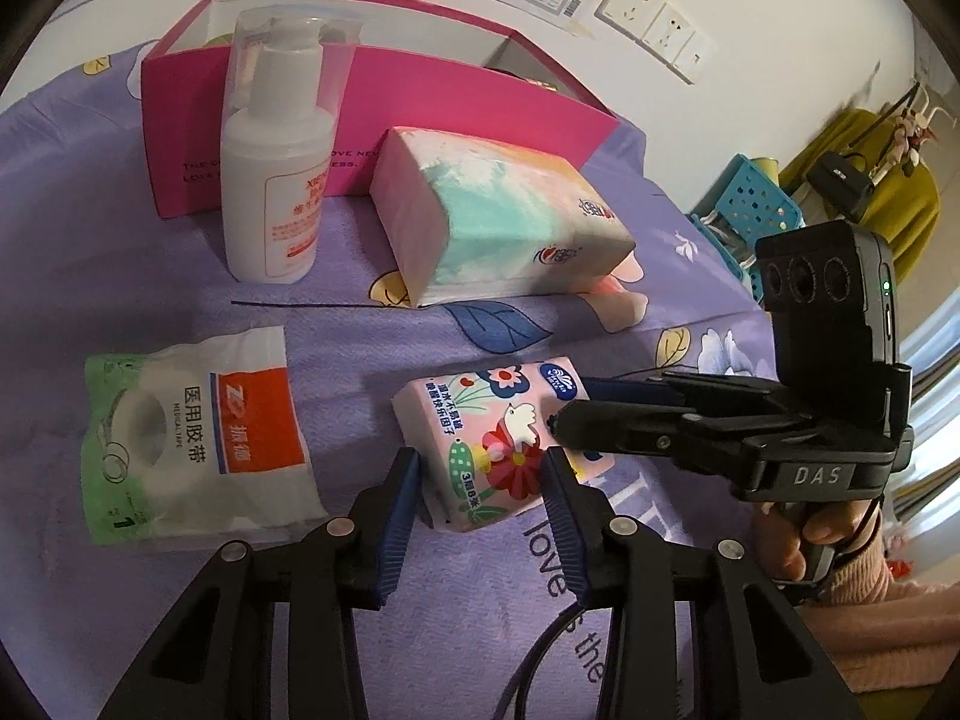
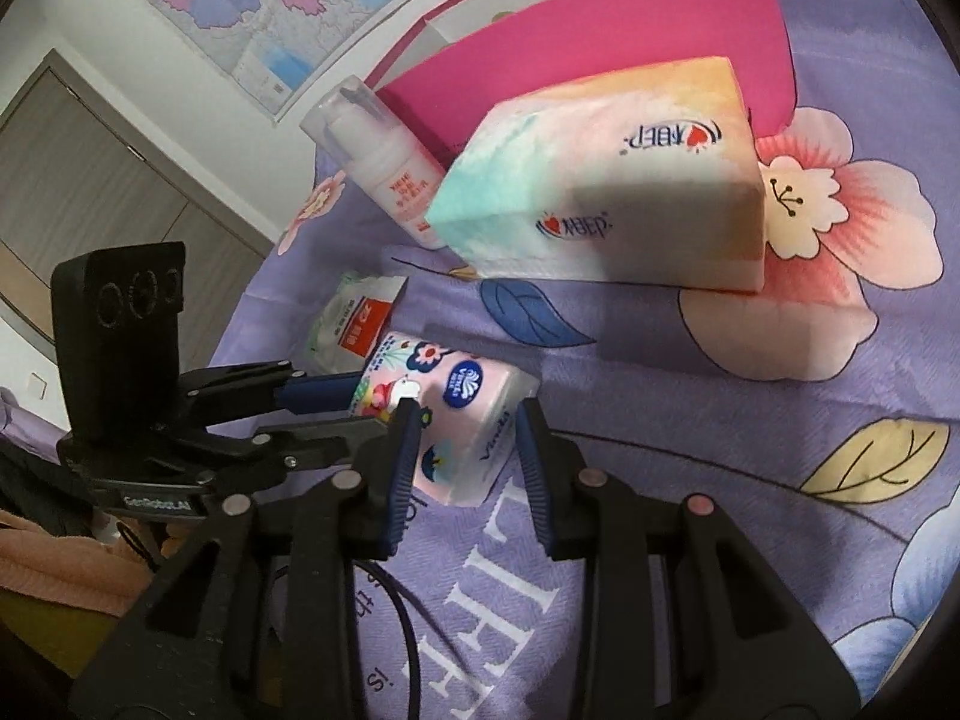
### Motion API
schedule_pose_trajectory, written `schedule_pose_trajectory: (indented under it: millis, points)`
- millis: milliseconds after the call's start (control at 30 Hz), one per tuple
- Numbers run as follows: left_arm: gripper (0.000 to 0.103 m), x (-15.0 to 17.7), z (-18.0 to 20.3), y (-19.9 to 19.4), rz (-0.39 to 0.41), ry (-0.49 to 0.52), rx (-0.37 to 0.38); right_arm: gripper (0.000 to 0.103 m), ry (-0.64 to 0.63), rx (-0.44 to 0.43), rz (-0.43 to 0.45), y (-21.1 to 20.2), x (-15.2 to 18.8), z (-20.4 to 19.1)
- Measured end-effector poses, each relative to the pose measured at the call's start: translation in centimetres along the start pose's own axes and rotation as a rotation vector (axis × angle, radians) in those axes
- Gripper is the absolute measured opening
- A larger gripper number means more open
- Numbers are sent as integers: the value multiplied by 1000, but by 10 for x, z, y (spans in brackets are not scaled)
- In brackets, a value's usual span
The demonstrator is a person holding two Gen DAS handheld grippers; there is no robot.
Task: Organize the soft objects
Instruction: 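Close the right tool on the pink floral tissue pack and lift it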
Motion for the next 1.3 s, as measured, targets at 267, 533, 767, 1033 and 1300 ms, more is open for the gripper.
schedule_pose_trajectory:
  millis: [267, 533, 767, 1033, 1300]
  points:
    - [40, -2, 8, 5, -8, -11, 14, 34, -3, 14, 17, -4, 2, 0]
    - [40, -13, 17, -3, 19, 8, 30, 34, -19, 13, 52, -17, -7, -6]
    - [40, -28, 25, -10, 52, 44, 30, 34, -42, 17, 91, -30, -20, -10]
    - [40, -42, 33, -13, 84, 73, 21, 34, -55, 22, 122, -40, -31, -10]
    - [40, -51, 37, -16, 103, 95, 10, 34, -68, 26, 147, -46, -40, -10]
Point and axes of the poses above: each gripper's, at about its wrist camera, not at the fingertips, and y roughly the way its jaws point, z to its right, x to its underside, the point moved 10 cm from there along y, roughly the way its jaws point, and after that the axes turned 7 degrees about z, right-handed, at the moved point
